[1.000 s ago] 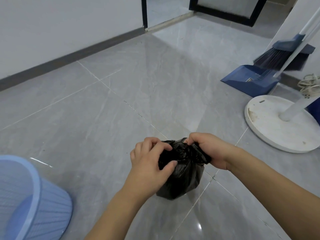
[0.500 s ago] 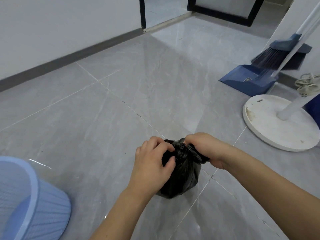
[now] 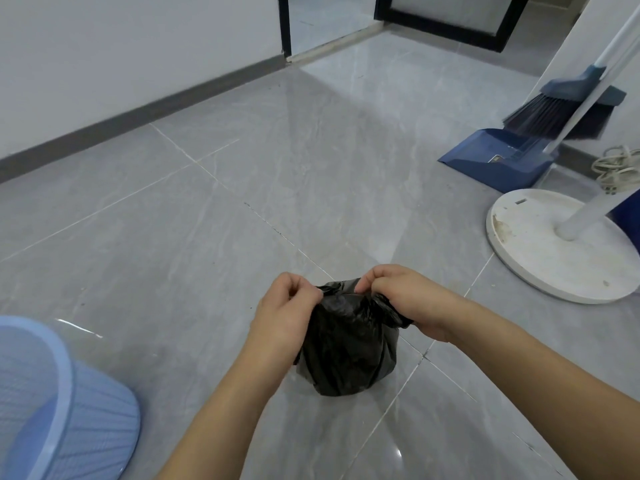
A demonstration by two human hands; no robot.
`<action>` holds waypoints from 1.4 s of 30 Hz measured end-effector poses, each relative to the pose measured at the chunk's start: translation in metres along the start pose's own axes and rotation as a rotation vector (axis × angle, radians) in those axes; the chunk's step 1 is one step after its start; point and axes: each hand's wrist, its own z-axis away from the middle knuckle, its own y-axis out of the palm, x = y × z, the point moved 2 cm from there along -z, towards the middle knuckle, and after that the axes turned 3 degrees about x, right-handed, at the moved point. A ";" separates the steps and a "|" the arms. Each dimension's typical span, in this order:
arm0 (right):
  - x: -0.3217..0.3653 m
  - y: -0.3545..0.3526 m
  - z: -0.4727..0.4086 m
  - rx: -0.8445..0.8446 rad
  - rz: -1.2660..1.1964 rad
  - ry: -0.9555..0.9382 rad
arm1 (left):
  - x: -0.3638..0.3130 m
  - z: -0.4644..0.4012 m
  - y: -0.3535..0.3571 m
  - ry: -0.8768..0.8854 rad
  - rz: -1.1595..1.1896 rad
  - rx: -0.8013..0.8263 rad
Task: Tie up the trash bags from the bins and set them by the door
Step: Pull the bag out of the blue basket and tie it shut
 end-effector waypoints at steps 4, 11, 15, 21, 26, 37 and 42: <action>-0.003 -0.001 -0.002 0.026 0.027 0.038 | 0.016 0.003 0.001 0.237 -0.587 -0.033; -0.010 0.001 0.004 0.340 -0.059 0.129 | 0.032 0.021 0.003 0.756 -0.921 -0.189; -0.014 0.002 -0.003 0.326 -0.280 0.128 | 0.048 0.034 0.006 0.971 -1.061 -0.178; -0.014 0.001 -0.010 0.307 -0.445 0.096 | 0.050 0.028 0.003 0.668 -0.861 -0.022; -0.012 0.002 -0.008 0.270 -0.323 0.039 | 0.040 0.019 0.004 0.453 -0.490 -0.067; -0.007 0.010 -0.006 0.119 -0.146 -0.062 | 0.022 0.001 0.013 0.257 -0.229 -0.072; -0.023 -0.016 -0.022 -0.539 0.365 -0.368 | 0.026 -0.009 -0.024 -0.137 0.464 -0.319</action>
